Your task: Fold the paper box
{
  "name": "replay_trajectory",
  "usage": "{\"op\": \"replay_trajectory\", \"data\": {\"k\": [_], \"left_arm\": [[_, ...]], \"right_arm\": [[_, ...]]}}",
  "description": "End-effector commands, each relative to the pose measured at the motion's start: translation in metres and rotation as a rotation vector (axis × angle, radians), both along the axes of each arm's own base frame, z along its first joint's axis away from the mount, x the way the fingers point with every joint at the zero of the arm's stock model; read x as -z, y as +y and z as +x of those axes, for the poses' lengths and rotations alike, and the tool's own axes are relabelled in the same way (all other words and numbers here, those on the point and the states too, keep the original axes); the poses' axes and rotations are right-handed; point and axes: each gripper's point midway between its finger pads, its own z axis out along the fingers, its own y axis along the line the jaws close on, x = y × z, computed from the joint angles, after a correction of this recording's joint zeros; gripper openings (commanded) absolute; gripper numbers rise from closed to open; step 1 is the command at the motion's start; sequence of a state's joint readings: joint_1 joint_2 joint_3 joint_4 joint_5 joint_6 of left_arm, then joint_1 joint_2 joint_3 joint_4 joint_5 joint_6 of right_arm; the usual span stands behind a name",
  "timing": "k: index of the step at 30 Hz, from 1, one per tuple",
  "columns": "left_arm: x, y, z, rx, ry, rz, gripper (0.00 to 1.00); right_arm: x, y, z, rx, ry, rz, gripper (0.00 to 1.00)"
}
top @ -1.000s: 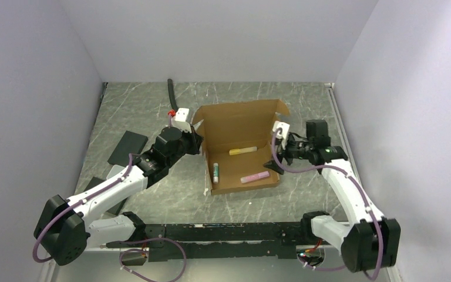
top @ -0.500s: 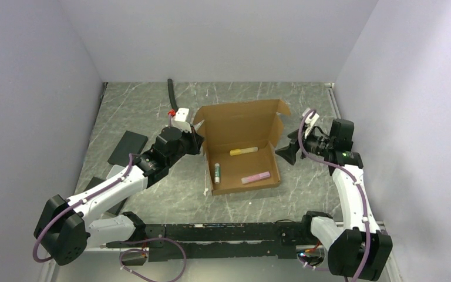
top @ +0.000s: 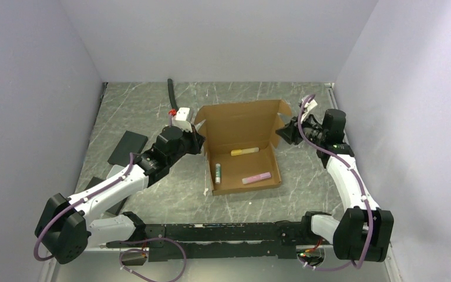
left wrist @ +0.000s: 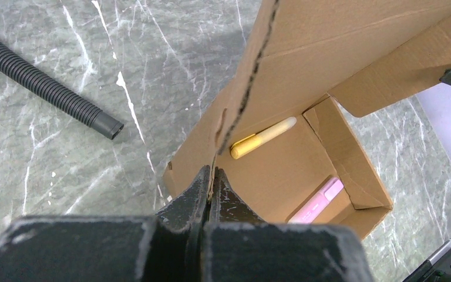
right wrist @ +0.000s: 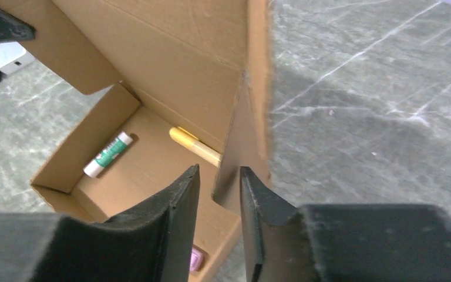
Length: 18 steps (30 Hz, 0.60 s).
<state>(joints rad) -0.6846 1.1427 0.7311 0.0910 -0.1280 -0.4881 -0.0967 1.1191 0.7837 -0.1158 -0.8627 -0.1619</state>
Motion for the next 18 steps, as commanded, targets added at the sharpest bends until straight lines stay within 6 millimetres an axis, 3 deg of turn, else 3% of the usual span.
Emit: {"op": "replay_trajectory", "data": {"k": [1, 5, 7, 14, 18], "left_arm": [[0.003, -0.012, -0.01, 0.057, 0.059, -0.015, 0.0], [0.004, -0.015, -0.011, 0.067, 0.068, -0.021, 0.01], [0.003, -0.017, -0.011, 0.073, 0.07, -0.027, 0.11], [-0.008, -0.012, -0.019, 0.092, 0.029, -0.046, 0.45], [-0.017, 0.007, -0.029, 0.064, -0.015, -0.066, 0.61]], "right_arm": [[-0.014, 0.005, 0.017, 0.032, -0.081, -0.016, 0.26], [-0.013, -0.004, 0.025, 0.099, -0.107, -0.047, 0.07], [-0.012, -0.009, 0.027, 0.126, -0.116, -0.065, 0.02], [-0.008, -0.025, 0.03, 0.17, -0.132, -0.121, 0.0], [-0.009, -0.027, 0.028, 0.163, -0.14, -0.122, 0.0]]}}
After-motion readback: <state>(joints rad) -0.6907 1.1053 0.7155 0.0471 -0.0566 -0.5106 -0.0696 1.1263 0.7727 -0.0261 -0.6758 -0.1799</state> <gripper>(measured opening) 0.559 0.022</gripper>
